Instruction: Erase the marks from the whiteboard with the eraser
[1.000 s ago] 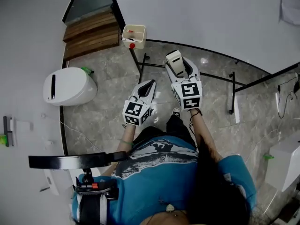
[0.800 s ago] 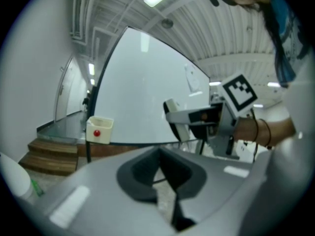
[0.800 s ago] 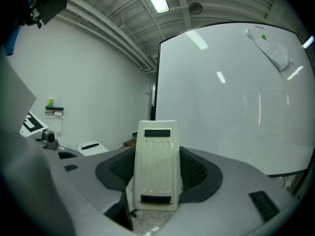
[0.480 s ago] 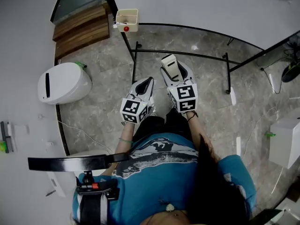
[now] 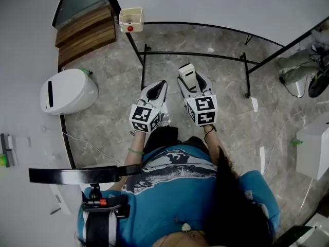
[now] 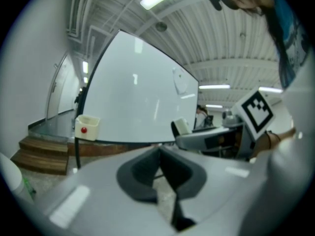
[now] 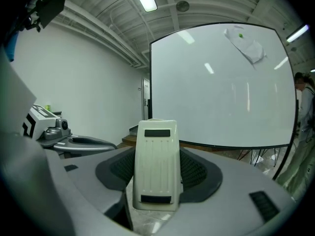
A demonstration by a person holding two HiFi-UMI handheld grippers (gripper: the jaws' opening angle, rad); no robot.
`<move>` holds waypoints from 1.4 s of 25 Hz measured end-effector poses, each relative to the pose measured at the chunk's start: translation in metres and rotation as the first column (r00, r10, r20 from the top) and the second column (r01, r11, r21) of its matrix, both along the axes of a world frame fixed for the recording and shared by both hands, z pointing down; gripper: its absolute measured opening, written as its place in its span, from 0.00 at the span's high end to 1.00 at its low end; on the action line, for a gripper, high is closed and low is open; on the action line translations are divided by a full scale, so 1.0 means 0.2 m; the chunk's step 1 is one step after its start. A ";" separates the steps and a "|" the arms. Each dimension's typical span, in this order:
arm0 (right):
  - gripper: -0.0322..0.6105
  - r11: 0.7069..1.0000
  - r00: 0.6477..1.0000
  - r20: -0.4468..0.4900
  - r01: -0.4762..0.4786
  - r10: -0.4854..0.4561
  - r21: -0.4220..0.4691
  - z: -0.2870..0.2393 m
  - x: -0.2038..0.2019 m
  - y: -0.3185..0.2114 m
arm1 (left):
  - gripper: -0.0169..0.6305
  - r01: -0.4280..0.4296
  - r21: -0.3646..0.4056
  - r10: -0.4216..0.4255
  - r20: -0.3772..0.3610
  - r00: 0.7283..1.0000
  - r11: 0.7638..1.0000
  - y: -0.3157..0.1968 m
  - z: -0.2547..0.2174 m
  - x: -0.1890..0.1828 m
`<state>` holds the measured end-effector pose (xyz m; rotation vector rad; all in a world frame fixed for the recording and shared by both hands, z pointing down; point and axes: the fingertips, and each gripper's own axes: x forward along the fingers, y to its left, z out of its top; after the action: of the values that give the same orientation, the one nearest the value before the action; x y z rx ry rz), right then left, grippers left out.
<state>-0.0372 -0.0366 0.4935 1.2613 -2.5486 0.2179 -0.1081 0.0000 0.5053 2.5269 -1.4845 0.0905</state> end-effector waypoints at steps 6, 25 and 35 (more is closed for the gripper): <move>0.54 1.000 1.000 -0.028 -0.012 0.011 -0.011 0.03 0.23 0.12 | 0.96 0.000 0.004 0.000 0.000 1.000 1.000 0.09 -0.02 0.21; 0.54 0.997 0.996 -0.057 0.066 -0.068 -0.025 0.11 0.75 0.82 | 0.96 0.003 0.008 -0.003 -0.004 1.000 1.000 0.75 0.04 0.85; 0.54 0.995 0.988 -0.120 0.092 -0.097 -0.044 0.18 0.82 1.07 | 0.96 0.029 0.009 -0.028 -0.019 0.999 1.000 1.02 0.08 0.92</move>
<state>0.1268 0.1777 0.5296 1.1019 -2.4805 0.1633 0.0754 0.2033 0.5203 2.5062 -1.5171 0.0556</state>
